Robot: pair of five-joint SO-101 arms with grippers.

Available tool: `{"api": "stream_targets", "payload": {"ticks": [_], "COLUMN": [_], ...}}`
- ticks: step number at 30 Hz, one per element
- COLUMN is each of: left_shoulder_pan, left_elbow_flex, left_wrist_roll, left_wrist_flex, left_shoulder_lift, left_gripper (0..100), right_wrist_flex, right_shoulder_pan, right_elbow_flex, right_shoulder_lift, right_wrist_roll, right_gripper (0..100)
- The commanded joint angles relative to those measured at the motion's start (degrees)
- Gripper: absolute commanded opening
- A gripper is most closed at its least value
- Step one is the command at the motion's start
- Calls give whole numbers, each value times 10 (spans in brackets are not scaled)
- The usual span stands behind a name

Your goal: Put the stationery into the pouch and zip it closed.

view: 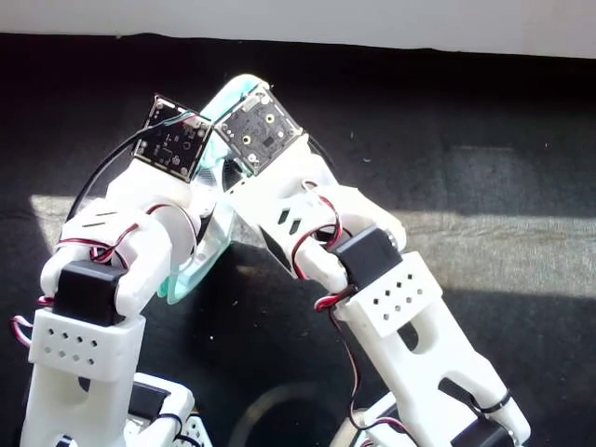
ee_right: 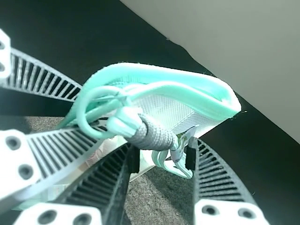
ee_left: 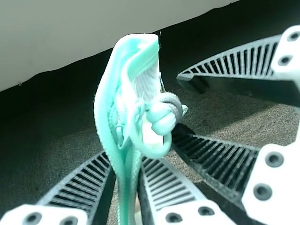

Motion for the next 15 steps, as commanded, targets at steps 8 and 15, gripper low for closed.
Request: {"api": "stream_targets", "payload": {"ticks": [8, 15], "left_shoulder_pan": [12, 14], "left_elbow_flex": [-5, -4], "left_wrist_roll": [-26, -25], "left_wrist_flex": [-29, -60], "left_shoulder_lift": [7, 8], "left_gripper": [10, 10], "right_wrist_flex": [1, 9], "right_shoulder_pan": [-27, -25], "right_elbow_flex": [-38, -36], "right_shoulder_lift": [-65, -59], "right_wrist_roll": [-1, 51], "right_gripper": [176, 177]}}
